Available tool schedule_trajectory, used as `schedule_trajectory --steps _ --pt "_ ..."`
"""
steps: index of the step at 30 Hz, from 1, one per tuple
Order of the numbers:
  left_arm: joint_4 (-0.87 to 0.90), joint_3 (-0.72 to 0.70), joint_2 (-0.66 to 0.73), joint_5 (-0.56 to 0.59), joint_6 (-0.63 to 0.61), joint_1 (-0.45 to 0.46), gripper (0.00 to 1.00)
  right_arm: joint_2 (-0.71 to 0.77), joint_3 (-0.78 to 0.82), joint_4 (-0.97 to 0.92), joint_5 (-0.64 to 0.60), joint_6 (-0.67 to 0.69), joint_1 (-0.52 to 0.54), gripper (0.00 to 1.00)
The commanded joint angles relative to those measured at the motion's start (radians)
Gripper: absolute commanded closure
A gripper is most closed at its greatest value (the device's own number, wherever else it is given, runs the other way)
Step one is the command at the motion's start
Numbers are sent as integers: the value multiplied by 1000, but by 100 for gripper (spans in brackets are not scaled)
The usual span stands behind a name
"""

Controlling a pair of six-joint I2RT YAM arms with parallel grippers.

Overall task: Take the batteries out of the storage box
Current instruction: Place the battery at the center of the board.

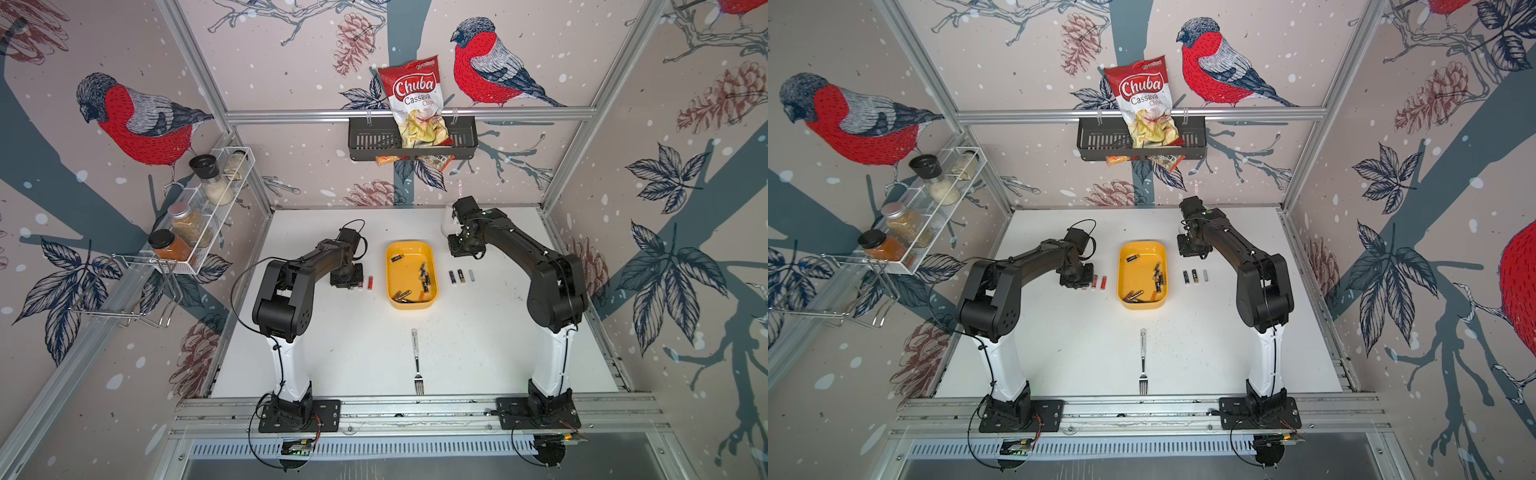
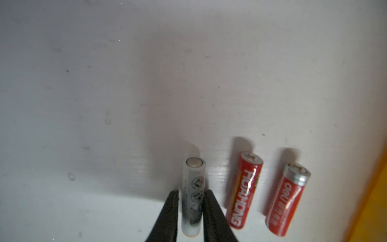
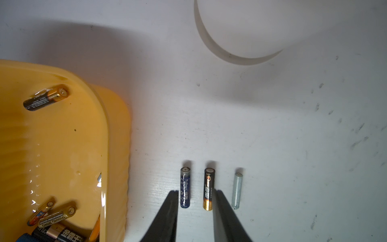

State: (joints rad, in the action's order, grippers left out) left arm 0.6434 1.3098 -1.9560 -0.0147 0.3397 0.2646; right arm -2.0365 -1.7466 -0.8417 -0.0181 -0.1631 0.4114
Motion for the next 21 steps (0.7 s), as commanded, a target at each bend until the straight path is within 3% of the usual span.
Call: schedule_trajectory --steps 1,21 --pt "35 3 -9 8 -5 -2 78 1 -8 -11 -11 -13 3 66" --pt "50 52 -16 9 -10 -4 79 1 -8 -11 -11 -11 4 66"
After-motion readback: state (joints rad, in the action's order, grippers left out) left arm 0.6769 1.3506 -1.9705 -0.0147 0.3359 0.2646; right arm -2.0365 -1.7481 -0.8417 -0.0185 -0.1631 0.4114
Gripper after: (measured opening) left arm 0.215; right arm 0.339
